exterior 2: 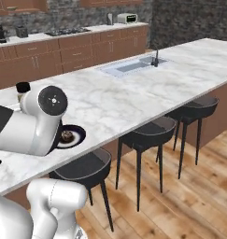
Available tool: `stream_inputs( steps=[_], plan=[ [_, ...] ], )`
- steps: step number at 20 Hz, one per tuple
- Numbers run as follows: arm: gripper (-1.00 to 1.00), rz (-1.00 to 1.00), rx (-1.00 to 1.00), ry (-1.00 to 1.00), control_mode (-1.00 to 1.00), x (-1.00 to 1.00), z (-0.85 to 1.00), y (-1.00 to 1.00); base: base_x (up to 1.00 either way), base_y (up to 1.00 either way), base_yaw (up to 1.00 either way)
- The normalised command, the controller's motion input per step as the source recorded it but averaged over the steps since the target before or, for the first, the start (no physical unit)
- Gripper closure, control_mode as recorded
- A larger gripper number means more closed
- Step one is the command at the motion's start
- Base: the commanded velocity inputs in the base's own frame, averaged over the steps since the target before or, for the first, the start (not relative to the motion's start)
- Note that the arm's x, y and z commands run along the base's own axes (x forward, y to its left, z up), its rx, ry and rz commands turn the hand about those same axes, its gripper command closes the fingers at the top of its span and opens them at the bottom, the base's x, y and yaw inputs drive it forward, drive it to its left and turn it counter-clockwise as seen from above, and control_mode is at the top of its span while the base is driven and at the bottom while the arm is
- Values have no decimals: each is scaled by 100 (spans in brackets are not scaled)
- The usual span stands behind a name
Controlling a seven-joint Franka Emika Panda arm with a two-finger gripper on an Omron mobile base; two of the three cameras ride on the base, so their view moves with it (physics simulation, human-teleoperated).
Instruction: Take the cinnamon bottle from the cabinet and place it on the dining table, next to the plate with the cupcake. Then take the chocolate from the dining counter and place it on the cupcake plate.
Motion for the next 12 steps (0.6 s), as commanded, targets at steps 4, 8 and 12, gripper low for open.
stream_inputs(
  steps=[4,8,12],
  plan=[
    [100,0,0,0,100,0,0,0,34,-33,26],
    [100,0,0,0,100,0,0,0,37,-29,31],
    [100,0,0,0,100,0,0,0,40,-26,33]
  ],
)
